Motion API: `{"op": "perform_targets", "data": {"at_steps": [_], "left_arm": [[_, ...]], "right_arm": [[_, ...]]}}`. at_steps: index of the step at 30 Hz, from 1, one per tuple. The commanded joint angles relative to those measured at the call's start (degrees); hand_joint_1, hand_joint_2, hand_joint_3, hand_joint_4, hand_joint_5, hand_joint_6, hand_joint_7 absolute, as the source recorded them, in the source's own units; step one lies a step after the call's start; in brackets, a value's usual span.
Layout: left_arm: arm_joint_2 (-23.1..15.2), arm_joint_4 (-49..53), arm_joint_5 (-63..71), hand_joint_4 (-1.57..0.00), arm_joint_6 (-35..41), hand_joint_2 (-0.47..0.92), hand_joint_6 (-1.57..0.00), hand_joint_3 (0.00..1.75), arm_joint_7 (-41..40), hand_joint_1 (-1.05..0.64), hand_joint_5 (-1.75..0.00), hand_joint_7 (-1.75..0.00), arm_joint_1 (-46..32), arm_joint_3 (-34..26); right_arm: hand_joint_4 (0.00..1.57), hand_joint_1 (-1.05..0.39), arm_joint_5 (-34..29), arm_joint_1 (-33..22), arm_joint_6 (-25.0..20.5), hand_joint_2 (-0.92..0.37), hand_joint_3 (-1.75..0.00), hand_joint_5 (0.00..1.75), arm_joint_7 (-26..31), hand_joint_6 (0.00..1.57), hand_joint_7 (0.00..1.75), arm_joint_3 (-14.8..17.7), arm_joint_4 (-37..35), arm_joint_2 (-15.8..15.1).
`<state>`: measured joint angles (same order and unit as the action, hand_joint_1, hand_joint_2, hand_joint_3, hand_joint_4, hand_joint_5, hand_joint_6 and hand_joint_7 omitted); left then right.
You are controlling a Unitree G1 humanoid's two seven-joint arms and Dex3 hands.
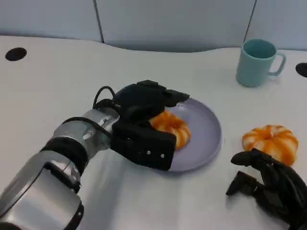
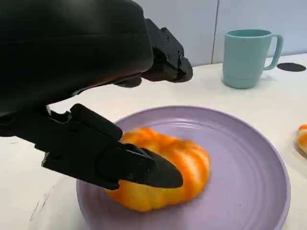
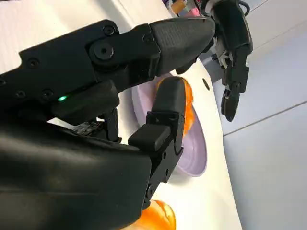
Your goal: Grasp the bread from the table and place it into the plate.
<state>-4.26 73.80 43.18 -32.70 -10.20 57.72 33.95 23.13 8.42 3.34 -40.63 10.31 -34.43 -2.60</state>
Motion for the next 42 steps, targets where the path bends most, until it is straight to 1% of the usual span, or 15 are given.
{"op": "perform_targets", "data": {"at_steps": [1, 6, 10, 17, 19, 21, 24, 30, 32, 34, 35, 38, 39, 41, 42], "left_arm": [[-1.73, -1.10, -3.64, 0.00, -2.37, 0.92, -0.20, 0.27, -0.24, -0.79, -0.19, -0.01, -0.22, -3.14], [-3.14, -2.11, -10.04, -0.01, -6.62, 0.92, -0.20, 0.31, 3.75, -0.80, -0.22, -0.01, -2.48, -8.19], [-3.74, -3.46, -18.97, 0.00, -10.03, 0.92, -0.22, 0.29, 12.00, -0.77, -0.26, -0.02, -5.44, -14.67], [-3.79, -4.72, -20.44, 0.00, -9.79, 0.92, -0.22, 0.29, 14.90, -0.76, -0.28, -0.02, -6.18, -16.10], [-2.54, -7.84, -36.08, -0.02, -9.01, 0.92, -0.24, 0.27, 29.15, -0.73, -0.29, -0.02, -11.74, -25.65], [-1.68, -11.63, -47.07, -0.05, -8.00, 0.92, -0.25, 0.27, 38.30, -0.74, -0.31, -0.02, -16.39, -31.94], [-1.13, -17.47, -54.31, -0.15, -3.95, 0.92, -0.27, 0.25, 43.96, -0.75, -0.36, -0.03, -20.67, -35.53], [-0.93, -22.79, -56.43, -0.17, 0.43, 0.92, -0.28, 0.24, 47.12, -0.74, -0.36, -0.03, -23.10, -37.06], [-0.32, -28.47, -64.67, -0.21, 8.36, 0.92, -0.29, 0.23, 51.86, -0.67, -0.39, -0.03, -27.61, -40.67], [0.30, -34.11, -70.62, -0.24, 15.16, 0.92, -0.30, 0.22, 53.63, -0.63, -0.41, -0.03, -31.66, -43.30], [0.66, -36.85, -72.75, -0.35, 18.14, 0.92, -0.39, 0.18, 53.38, -0.61, -0.48, -0.06, -33.50, -44.28], [1.08, -42.09, -75.27, -0.43, 23.51, 0.92, -0.45, 0.15, 52.57, -0.60, -0.55, -0.08, -36.38, -45.42], [1.93, -46.10, -77.96, -0.43, 27.89, 0.92, -0.46, 0.15, 50.41, -0.60, -0.56, -0.08, -38.82, -46.30], [3.06, -51.86, -81.36, -0.57, 34.10, 0.92, -0.59, 0.11, 47.29, -0.55, -0.66, -0.12, -42.11, -47.49], [3.95, -55.68, -83.02, -0.59, 37.26, 0.92, -0.61, 0.10, 44.28, -0.54, -0.67, -0.12, -44.62, -48.17]], "right_arm": [[0.63, -0.46, -0.14, -0.60, -0.80, -0.92, -0.17, 1.45, 0.81, 0.62, 1.05, 0.38, -0.70, -0.43], [0.63, -0.46, 0.01, -0.38, -0.31, -0.92, -0.16, 1.44, 0.30, 0.62, 1.03, 0.50, -1.20, -0.42], [0.64, -0.46, -0.18, -0.35, -0.44, -0.92, -0.16, 1.44, 0.73, 0.63, 1.03, 0.49, -1.19, -0.49], [0.65, -0.46, -0.20, -0.33, -0.41, -0.92, -0.15, 1.43, 0.75, 0.64, 1.02, 0.49, -1.23, -0.49], [0.65, -0.46, -0.32, 0.00, 0.14, -0.92, -0.16, 1.43, 0.43, 0.64, 1.01, 0.48, -1.72, -0.60], [0.65, -0.47, -0.41, 0.08, 0.40, -0.92, -0.16, 1.44, 0.70, 0.64, 1.01, 0.48, -1.81, -0.49], [0.64, -0.47, -0.57, 0.15, 0.07, -0.92, -0.16, 1.44, 1.19, 0.65, 1.00, 0.38, -1.66, -0.46], [0.64, -0.47, -0.49, 0.24, 0.20, -0.92, -0.17, 1.44, 1.11, 0.64, 1.00, 0.29, -1.85, -0.53], [0.64, -0.46, -0.63, 0.34, 0.32, -0.92, -0.16, 1.44, 1.22, 0.64, 1.00, 0.30, -2.00, -0.66], [0.64, -0.45, -0.74, 0.44, 0.42, -0.92, -0.16, 1.44, 1.32, 0.64, 1.00, 0.30, -2.18, -0.72], [0.64, -0.46, -0.78, 0.49, 0.45, -0.92, -0.15, 1.43, 1.36, 0.65, 1.00, 0.29, -2.27, -0.74], [0.65, -0.47, -0.83, 0.56, 0.53, -0.92, -0.15, 1.42, 1.40, 0.66, 0.99, 0.27, -2.43, -0.76], [0.65, -0.47, -0.71, 0.58, 0.40, -0.92, -0.15, 1.42, 1.41, 0.66, 0.98, 0.29, -2.34, -0.69], [0.65, -0.45, -0.56, 0.60, 0.22, -0.92, -0.15, 1.41, 1.44, 0.66, 0.98, 0.31, -2.24, -0.60], [0.65, -0.45, -0.79, 0.66, 0.38, -0.92, -0.15, 1.41, 1.60, 0.66, 0.97, 0.23, -2.32, -0.64]]}}
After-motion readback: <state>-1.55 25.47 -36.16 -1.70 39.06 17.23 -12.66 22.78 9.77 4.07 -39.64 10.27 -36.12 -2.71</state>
